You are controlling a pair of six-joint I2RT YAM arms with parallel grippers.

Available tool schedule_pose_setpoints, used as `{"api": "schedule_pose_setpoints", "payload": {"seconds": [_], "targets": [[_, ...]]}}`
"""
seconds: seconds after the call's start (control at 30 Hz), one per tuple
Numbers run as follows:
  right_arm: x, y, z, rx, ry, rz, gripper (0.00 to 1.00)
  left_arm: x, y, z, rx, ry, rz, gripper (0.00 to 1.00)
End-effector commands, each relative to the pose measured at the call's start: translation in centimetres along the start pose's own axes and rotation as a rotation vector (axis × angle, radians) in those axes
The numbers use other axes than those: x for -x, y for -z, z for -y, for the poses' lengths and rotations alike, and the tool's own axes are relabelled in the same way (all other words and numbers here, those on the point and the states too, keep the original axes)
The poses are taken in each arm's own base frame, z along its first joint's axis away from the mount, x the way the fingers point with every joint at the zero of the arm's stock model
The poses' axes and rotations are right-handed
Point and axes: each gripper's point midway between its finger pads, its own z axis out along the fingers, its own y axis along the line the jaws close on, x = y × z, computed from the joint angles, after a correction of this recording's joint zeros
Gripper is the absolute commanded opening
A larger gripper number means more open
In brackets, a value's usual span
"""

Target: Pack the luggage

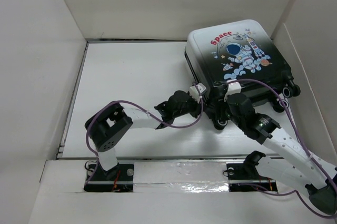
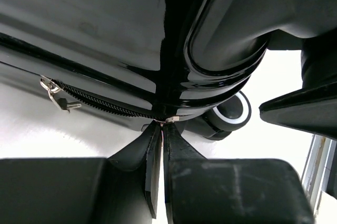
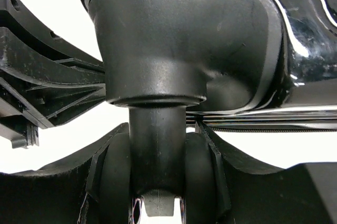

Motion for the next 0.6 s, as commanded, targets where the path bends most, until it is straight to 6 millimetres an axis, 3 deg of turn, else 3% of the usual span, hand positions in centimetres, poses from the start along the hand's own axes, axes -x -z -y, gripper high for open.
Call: {"api": "schedule_pose_setpoints", "payload": {"seconds": [0.0,0.2,0.4,0.47,0.53,0.57], "targets": [[2.2,1.4,-2.2,0.118,-0.052,0.096,0.00,2.2,0.0,-5.3,0.215,-0.037,0.084,0.00],[2.0,1.9,-2.6,0.150,-0.057,0.094,0.00,3.1,2.4,-10.1,0.338,-0.015,0.108,0.00],[1.8,2.1,-3.9,0.200,-0.025,0.080,0.00,4.3,4.1,-17.5,0.503,0.062,0.132,0.00],[1.9,2.3,-4.8,0.232,-0.015,0.089,0.00,4.5,4.5,-19.0,0.513,0.088,0.143,0.00],[1.9,2.4,-6.3,0.289,0.005,0.083,0.00,4.5,5.0,-19.0,0.511,0.146,0.173,0.00],[2.4,2.4,-7.1,0.319,0.004,0.103,0.00,4.4,5.5,-19.0,0.508,0.168,0.189,0.10]]}}
